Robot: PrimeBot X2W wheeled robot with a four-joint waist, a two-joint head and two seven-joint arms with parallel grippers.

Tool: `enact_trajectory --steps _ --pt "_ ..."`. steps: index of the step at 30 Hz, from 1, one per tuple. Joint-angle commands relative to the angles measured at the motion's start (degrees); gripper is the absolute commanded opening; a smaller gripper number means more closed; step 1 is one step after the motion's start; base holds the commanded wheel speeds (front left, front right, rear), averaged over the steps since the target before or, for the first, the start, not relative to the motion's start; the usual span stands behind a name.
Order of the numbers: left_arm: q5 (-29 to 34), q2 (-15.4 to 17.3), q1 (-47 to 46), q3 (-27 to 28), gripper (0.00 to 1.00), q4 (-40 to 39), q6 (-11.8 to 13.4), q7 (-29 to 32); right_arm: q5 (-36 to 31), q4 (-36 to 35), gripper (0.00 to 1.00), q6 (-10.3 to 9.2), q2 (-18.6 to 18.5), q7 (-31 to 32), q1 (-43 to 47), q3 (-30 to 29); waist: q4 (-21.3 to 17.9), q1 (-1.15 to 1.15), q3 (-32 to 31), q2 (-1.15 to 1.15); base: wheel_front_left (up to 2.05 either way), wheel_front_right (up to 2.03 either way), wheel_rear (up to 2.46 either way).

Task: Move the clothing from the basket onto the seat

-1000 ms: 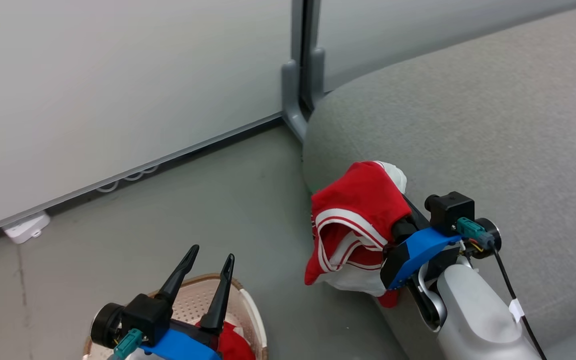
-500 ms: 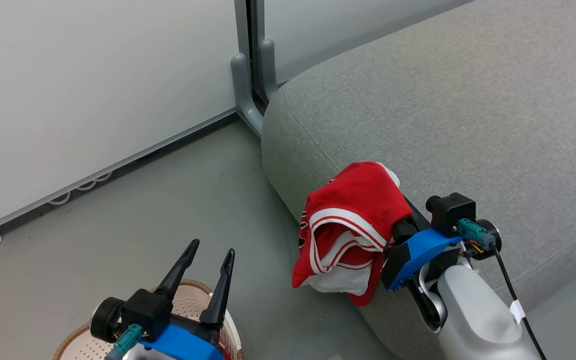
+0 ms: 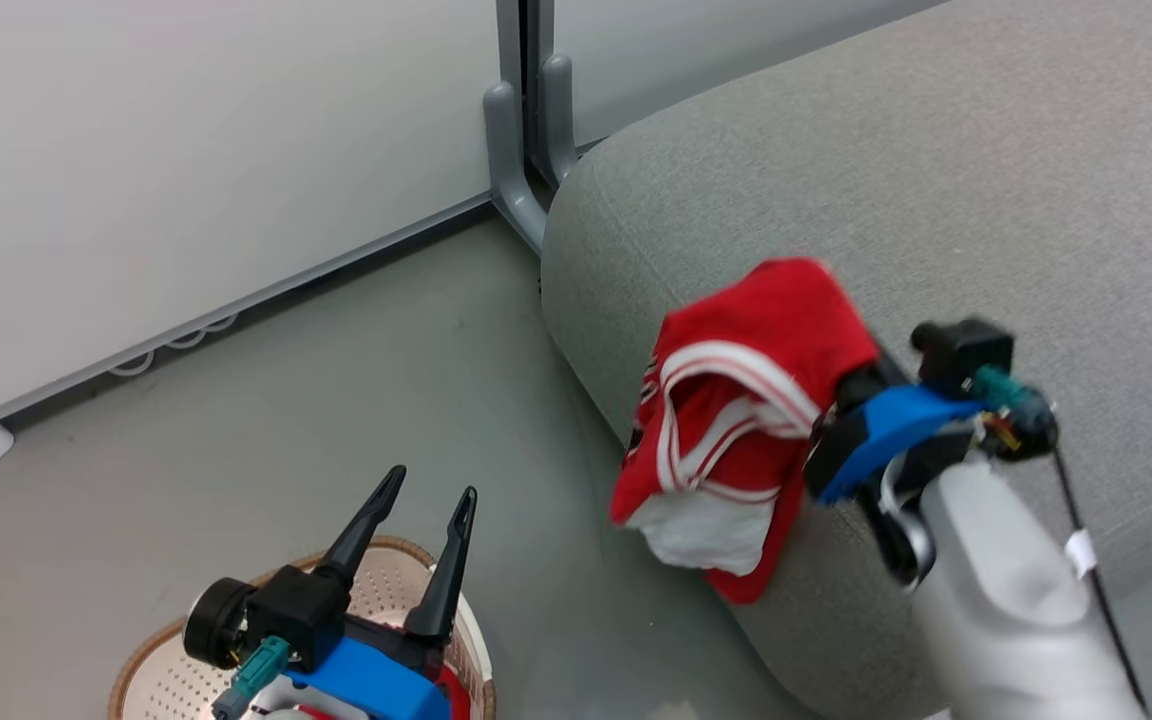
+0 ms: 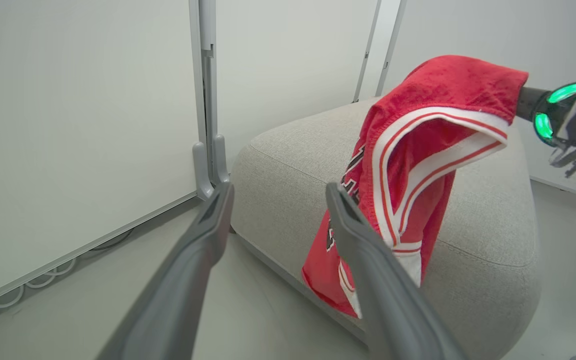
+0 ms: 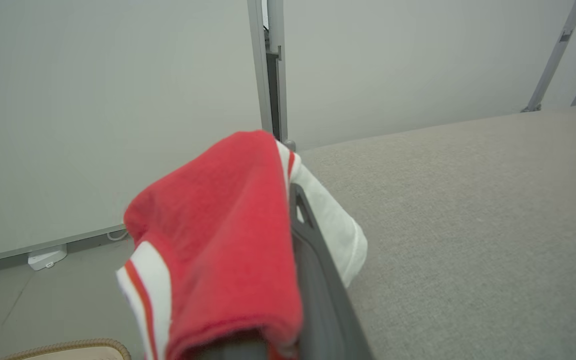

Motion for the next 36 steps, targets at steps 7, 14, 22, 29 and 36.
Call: enact_trajectory --steps 7,14,22,29,36 --pt "0.6 2.1 -4.2 -2.5 1.0 -1.2 -0.3 -0.2 -2.7 -3.8 0.0 -0.05 -6.3 6.5 -12.3 -9.9 3.7 0.0 6.5 0.0 0.0 0.0 0.0" --pt "1.3 3.6 -9.4 -5.9 1.0 -3.2 -0.3 -0.2 -3.9 -9.1 0.0 -0.05 -15.7 12.0 -21.5 -19.5 7.5 0.0 14.3 0.0 0.0 0.0 0.0" --pt "1.8 5.5 -15.2 -9.2 1.0 -6.0 -0.3 -0.2 -5.5 -13.0 0.0 -0.05 -20.6 14.1 -25.6 -30.1 10.5 0.0 22.9 0.0 0.0 0.0 0.0" --pt "2.2 6.5 -20.2 -11.1 1.0 -7.4 -0.3 -0.2 -5.7 -9.6 0.0 -0.05 -19.5 12.7 -21.5 -39.2 13.0 0.0 29.2 0.0 0.0 0.0 0.0" --pt "2.2 7.0 -21.6 -10.9 1.0 -7.1 -0.3 -0.2 -7.4 -2.5 0.0 -0.05 -17.6 9.0 -18.9 -44.3 14.1 0.0 31.5 0.0 0.0 0.0 0.0"
